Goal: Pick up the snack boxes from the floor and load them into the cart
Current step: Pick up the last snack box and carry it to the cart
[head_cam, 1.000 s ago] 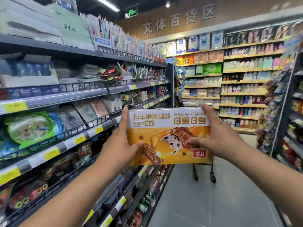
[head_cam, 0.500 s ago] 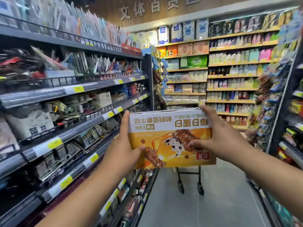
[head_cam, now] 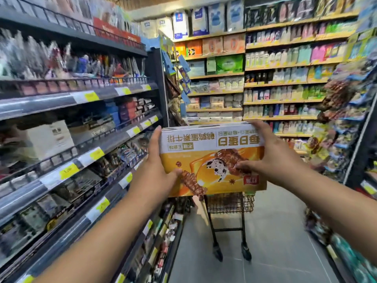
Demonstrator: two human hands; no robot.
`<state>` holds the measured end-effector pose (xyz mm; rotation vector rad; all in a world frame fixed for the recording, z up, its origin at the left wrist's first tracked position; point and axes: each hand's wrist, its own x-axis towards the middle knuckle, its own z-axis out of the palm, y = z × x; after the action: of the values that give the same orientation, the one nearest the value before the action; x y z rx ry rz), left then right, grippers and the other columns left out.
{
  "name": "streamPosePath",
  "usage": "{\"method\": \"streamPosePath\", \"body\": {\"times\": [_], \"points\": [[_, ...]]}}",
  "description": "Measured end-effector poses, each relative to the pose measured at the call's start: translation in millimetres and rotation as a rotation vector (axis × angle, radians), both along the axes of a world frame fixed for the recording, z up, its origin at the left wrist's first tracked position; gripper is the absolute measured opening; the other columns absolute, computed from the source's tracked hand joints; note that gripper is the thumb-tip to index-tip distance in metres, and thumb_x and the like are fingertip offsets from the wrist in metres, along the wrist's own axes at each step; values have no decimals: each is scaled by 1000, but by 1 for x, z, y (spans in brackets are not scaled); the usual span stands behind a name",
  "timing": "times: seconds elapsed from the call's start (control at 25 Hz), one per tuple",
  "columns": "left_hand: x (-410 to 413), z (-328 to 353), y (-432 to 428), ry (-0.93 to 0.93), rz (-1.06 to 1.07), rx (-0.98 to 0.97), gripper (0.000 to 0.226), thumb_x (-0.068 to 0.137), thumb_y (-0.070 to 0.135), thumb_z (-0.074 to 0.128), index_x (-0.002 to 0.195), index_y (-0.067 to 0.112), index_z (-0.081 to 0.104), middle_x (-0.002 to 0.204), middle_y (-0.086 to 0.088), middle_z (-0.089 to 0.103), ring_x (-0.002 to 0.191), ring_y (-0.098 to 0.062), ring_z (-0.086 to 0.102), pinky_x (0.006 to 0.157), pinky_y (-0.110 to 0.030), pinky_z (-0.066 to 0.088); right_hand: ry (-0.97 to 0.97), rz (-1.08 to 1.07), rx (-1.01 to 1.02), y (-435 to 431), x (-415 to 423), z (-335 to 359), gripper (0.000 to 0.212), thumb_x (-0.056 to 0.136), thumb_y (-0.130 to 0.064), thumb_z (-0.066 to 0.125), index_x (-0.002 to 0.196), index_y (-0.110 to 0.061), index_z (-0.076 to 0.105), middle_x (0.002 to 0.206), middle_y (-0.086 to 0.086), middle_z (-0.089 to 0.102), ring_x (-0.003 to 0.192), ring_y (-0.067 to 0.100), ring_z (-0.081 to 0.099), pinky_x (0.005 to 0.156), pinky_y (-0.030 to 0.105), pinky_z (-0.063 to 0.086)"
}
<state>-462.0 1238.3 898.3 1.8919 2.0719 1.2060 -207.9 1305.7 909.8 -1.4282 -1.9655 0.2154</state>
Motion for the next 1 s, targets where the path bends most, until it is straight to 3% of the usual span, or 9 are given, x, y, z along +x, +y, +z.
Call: {"method": "streamPosePath", "body": {"times": [0.28,0.6,0.76,1.0], "points": [[-24,-12,173,57,-85,-25,111,83,30,74,143,49,-17,125,-8,63,97,-32,65,77,-43,54,38,-72,-31,147,-18,-17,105,61,-43,86,140,-45,17,135,5,54,111,27,59,90,41,52],[-17,-38,345,-13,-58,-63,109,84,27,74,145,49,-14,121,-4,62,91,-26,63,67,-31,44,37,-59,-62,323,-15,-39,100,62,-40,88,136,-46,20,124,4,61,98,27,63,84,41,54],[-3,-46,430,-30,-43,-53,110,83,27,74,144,49,-14,120,-3,64,84,-22,61,69,-36,52,26,-15,-51,417,-1,-47,98,63,-40,87,136,-45,21,120,4,61,97,27,61,79,38,53],[16,-79,562,-12,24,-108,108,83,28,74,147,45,-11,113,-6,67,87,-31,65,70,-40,53,24,11,-104,561,15,-73,99,62,-39,88,136,-42,22,123,6,60,101,29,60,83,39,53]]}}
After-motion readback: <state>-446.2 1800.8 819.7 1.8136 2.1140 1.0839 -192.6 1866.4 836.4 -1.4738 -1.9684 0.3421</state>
